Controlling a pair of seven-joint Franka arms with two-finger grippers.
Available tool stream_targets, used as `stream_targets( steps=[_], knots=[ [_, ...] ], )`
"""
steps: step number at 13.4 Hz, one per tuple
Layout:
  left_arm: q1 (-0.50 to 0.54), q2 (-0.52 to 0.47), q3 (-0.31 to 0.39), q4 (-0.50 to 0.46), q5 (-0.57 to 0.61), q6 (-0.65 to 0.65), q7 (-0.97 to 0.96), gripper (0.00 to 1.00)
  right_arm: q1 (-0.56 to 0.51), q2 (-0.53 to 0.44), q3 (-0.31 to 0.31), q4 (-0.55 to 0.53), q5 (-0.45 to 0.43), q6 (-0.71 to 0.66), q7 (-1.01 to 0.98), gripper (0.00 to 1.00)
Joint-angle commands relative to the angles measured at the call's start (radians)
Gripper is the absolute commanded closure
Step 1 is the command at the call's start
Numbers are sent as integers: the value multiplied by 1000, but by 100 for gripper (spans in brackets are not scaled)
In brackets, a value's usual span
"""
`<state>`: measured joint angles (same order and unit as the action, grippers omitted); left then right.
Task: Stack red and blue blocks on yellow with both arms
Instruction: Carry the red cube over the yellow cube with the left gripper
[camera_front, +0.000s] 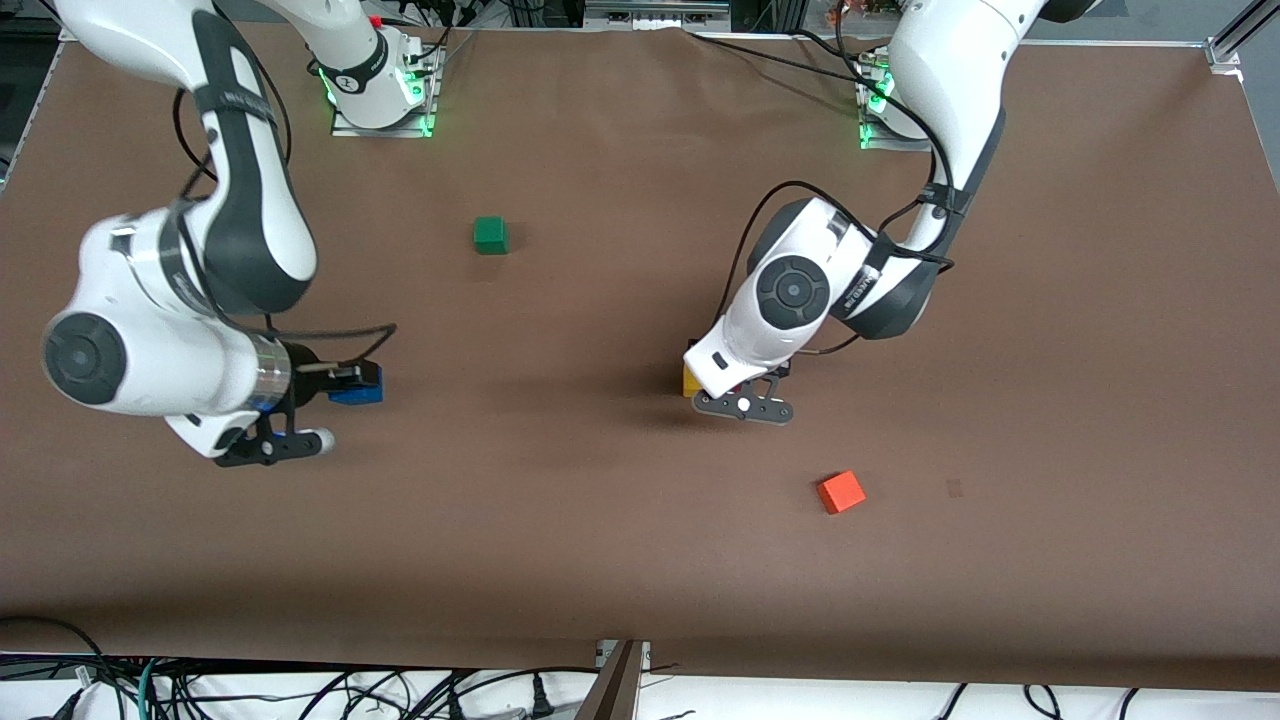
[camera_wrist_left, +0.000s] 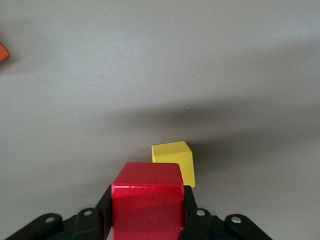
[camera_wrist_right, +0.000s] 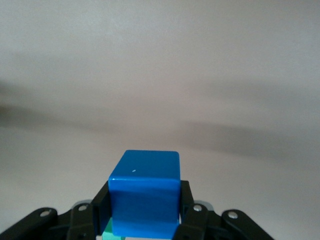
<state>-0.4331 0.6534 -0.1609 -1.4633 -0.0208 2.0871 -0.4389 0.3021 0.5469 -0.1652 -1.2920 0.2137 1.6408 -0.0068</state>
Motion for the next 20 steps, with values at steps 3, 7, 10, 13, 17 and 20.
stream_targets(
  steps=[3,7,10,13,17,20],
  knots=[
    [-53,20,14,-35,94,77,-84,100,49,19,7,45,-23,16,111,64],
    [-90,38,17,-37,121,77,-133,100,64,19,7,45,-23,17,145,64],
    [-96,40,17,-35,136,77,-136,100,66,19,7,45,-23,16,145,64],
    [-102,52,17,-34,171,79,-162,100,71,19,7,46,-23,17,146,64],
    [-110,58,17,-34,171,97,-191,100,74,19,7,48,-25,17,168,64],
    [-110,61,17,-34,171,97,-195,100,74,21,7,48,-23,17,168,64]
  ],
)
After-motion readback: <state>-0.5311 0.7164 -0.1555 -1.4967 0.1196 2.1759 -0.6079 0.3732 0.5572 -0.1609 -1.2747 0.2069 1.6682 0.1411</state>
